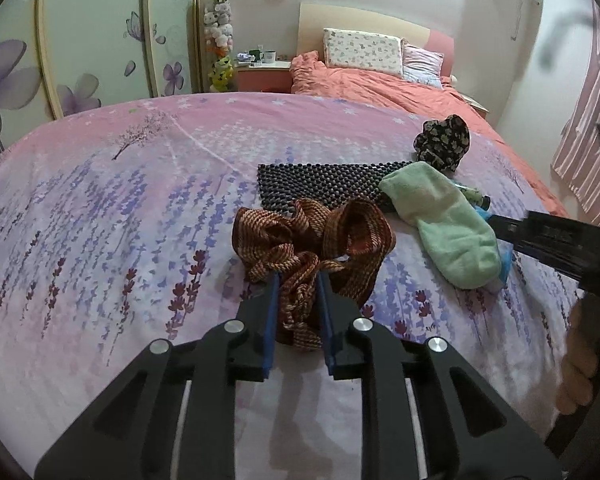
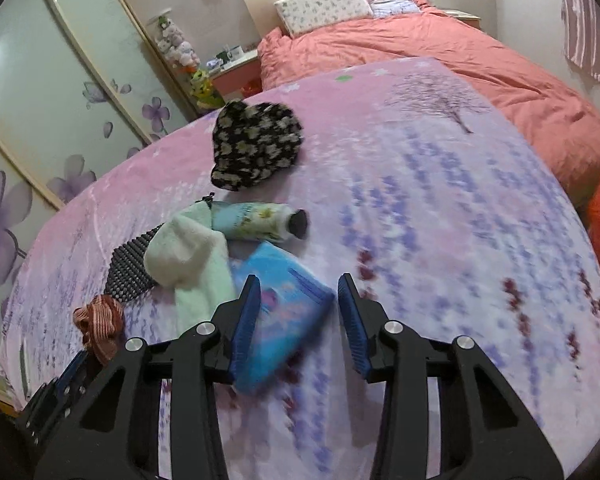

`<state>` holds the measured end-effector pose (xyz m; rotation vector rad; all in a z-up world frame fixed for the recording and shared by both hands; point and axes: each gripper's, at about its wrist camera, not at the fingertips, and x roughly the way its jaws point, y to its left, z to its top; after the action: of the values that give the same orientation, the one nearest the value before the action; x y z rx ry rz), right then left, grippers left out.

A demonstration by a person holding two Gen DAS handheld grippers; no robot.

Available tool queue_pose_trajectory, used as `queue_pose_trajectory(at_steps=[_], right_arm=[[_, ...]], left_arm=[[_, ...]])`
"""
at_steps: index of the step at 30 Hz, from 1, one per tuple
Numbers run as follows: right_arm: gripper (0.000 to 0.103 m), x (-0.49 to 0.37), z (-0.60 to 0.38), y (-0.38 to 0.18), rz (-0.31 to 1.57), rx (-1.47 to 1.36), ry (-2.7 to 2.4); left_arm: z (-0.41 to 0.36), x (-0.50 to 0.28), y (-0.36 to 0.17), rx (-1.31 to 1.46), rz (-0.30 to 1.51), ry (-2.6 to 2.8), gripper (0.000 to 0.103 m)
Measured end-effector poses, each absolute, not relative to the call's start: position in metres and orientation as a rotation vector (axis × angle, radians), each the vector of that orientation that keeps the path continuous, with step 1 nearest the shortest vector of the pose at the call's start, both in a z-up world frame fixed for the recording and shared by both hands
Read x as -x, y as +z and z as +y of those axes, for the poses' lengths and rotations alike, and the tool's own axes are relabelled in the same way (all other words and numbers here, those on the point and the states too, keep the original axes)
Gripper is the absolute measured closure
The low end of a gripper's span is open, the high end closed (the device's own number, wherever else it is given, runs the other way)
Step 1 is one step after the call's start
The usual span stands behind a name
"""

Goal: Collect trash

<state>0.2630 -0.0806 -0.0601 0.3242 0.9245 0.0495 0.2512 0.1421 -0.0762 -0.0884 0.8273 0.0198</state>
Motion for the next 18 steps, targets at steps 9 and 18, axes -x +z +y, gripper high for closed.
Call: queue_pose_trajectory(at_steps=[9, 18], right_arm=[[0.042, -0.266, -0.061, -0.061, 0.917, -0.263, 0.004], [0.056, -0.244, -0.059, -0.059, 0.918, -0.216, 0.1]], left_arm=[[0.147, -0.252, -0.08, 0.121, 0.843, 0.01, 0.08], [0.148, -0.253, -0.081, 0.122, 0.848, 0.013, 0.079]])
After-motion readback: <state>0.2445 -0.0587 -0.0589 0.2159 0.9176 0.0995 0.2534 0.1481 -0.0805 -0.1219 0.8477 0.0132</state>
